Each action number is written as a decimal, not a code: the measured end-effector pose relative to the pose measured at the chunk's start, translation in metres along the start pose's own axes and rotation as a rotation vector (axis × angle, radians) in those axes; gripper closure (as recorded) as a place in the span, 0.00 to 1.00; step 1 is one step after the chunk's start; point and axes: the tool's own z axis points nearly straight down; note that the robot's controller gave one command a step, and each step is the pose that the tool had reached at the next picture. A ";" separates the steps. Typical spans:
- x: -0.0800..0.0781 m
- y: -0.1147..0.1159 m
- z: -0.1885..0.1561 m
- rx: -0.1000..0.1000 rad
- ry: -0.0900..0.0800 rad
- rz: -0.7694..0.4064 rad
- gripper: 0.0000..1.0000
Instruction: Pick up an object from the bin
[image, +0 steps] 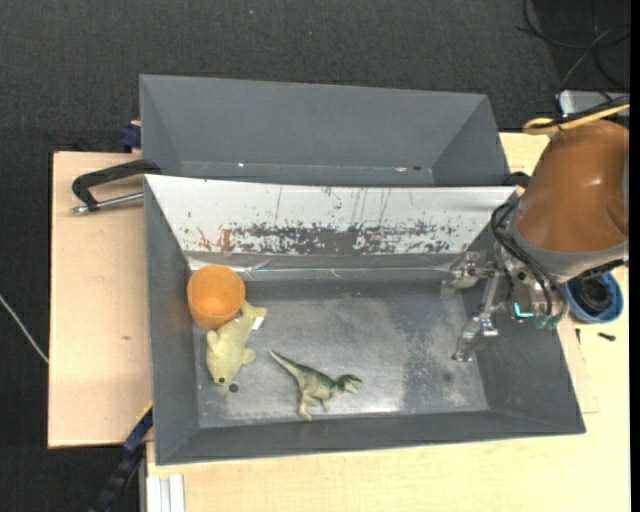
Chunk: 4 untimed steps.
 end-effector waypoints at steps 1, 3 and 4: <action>0.001 0.099 0.070 -0.005 -0.001 -0.013 0.00; 0.029 0.147 0.101 0.001 -0.010 -0.113 1.00; -0.006 0.120 -0.067 0.005 -0.018 -0.580 1.00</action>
Offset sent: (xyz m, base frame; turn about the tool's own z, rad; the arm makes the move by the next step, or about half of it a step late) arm -0.0002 0.0920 -0.0668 -0.0052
